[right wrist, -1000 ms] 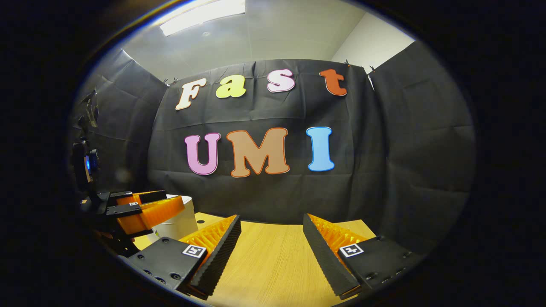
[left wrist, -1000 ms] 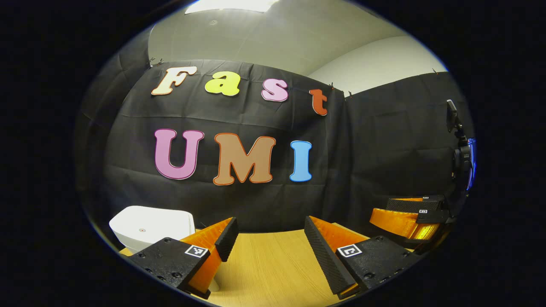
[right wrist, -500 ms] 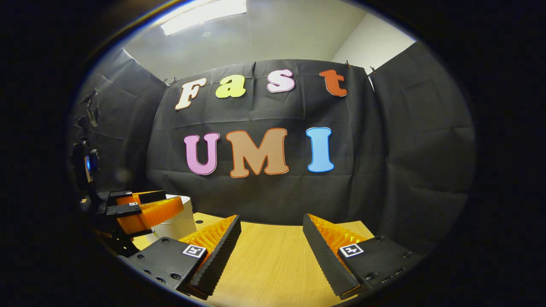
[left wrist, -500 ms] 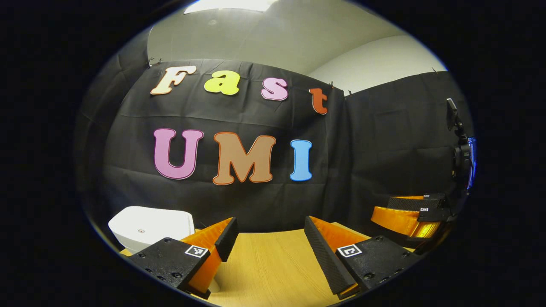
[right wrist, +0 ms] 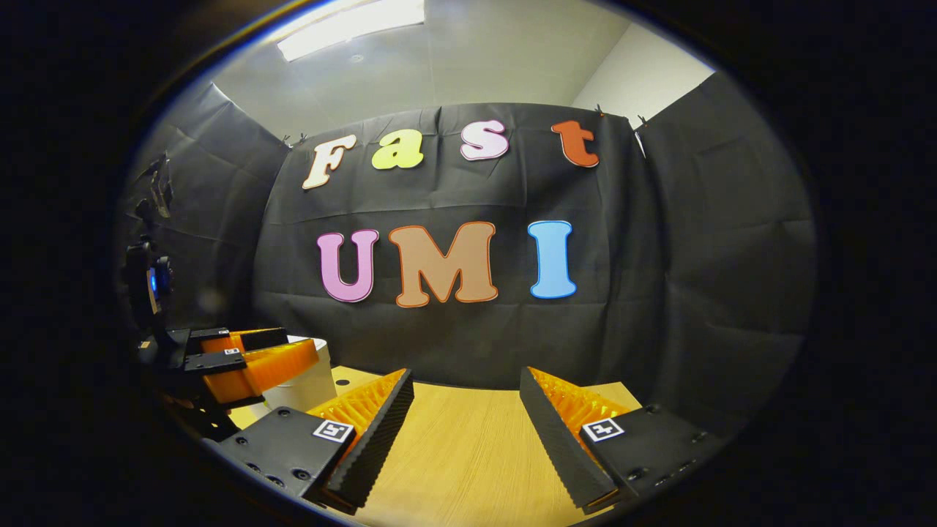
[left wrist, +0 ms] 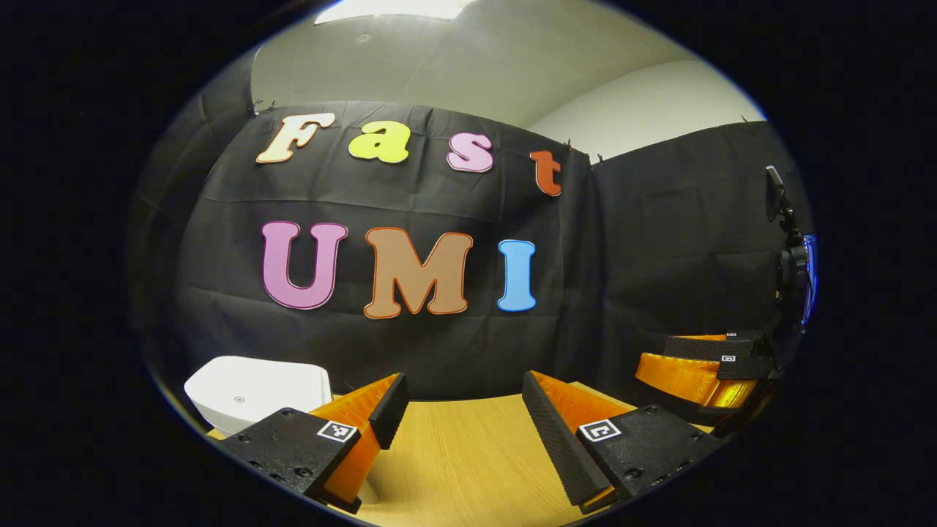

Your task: Press the lid of the desktop garbage bin to open it, pick up the crumpled paper on the desktop and throw it into the bin, then pick up the pop can on the desktop and drop it into the bin, and finally close the garbage bin lid.

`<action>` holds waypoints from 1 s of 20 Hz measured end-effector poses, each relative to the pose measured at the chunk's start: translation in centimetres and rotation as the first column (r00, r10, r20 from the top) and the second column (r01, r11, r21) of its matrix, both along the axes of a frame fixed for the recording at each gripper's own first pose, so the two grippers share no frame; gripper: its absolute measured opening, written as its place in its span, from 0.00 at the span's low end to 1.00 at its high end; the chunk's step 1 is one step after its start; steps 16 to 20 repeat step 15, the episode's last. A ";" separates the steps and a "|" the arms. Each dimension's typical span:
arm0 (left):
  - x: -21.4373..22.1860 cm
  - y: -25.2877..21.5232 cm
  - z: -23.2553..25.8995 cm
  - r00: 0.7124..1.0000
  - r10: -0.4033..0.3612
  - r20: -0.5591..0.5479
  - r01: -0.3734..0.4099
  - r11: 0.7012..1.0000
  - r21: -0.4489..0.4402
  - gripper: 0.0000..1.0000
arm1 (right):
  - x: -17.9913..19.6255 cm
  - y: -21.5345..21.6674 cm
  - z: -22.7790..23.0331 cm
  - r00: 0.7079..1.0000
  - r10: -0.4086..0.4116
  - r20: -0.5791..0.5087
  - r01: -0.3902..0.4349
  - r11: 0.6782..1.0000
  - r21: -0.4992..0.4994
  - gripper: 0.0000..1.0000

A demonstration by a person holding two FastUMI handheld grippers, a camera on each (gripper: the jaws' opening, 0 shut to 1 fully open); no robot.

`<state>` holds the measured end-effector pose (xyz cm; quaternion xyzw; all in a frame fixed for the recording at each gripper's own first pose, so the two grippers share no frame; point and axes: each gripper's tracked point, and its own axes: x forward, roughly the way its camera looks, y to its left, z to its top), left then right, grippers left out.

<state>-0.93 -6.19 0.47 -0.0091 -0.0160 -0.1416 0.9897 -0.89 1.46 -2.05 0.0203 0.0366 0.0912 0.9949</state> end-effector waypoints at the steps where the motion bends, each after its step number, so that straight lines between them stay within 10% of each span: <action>1: -0.1 -0.1 -0.1 1.000 -0.001 -0.002 0.001 1.000 -0.001 0.94 | 0.0 0.0 0.0 1.000 0.000 0.000 0.000 1.000 -0.001 0.97; 20: 0.4 -3.4 0.2 0.997 -0.074 -0.004 0.075 0.997 0.006 0.94 | 0.2 -0.3 0.3 1.000 -0.015 0.015 0.015 1.000 -0.017 0.97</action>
